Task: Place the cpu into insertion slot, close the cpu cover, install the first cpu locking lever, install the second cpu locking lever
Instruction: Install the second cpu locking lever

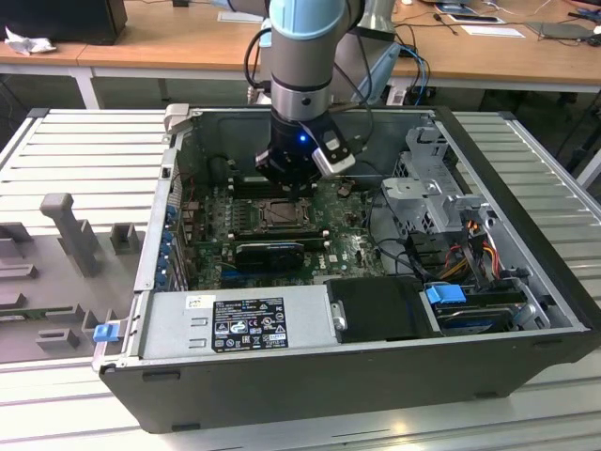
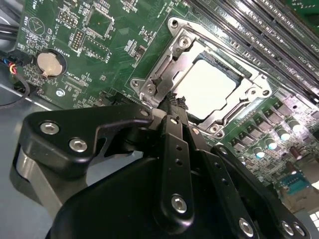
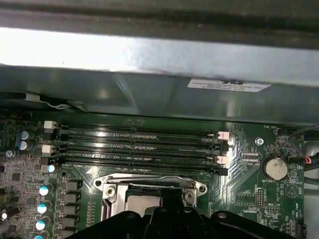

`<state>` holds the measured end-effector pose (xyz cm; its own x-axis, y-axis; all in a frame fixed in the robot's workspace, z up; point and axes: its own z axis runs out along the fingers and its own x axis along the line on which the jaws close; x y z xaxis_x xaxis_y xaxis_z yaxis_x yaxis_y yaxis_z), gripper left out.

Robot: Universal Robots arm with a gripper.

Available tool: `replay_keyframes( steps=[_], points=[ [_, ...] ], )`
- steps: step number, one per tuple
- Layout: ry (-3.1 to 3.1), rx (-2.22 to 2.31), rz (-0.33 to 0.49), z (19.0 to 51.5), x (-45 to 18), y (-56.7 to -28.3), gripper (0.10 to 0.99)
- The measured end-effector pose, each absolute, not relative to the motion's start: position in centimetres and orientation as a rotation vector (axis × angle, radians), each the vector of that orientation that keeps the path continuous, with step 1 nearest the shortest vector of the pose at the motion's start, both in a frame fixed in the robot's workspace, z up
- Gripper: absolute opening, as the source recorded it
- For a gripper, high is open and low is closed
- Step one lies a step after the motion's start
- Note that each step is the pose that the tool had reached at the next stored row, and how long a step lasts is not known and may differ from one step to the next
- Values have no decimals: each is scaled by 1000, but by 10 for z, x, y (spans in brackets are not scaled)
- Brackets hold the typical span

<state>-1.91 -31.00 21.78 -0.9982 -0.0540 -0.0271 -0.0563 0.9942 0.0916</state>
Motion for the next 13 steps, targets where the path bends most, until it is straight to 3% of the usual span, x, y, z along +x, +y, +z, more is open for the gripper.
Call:
replay_keyframes(
  steps=[13],
  points=[
    [3112, -85, 144, 228, -19, -328, 106]
  ],
)
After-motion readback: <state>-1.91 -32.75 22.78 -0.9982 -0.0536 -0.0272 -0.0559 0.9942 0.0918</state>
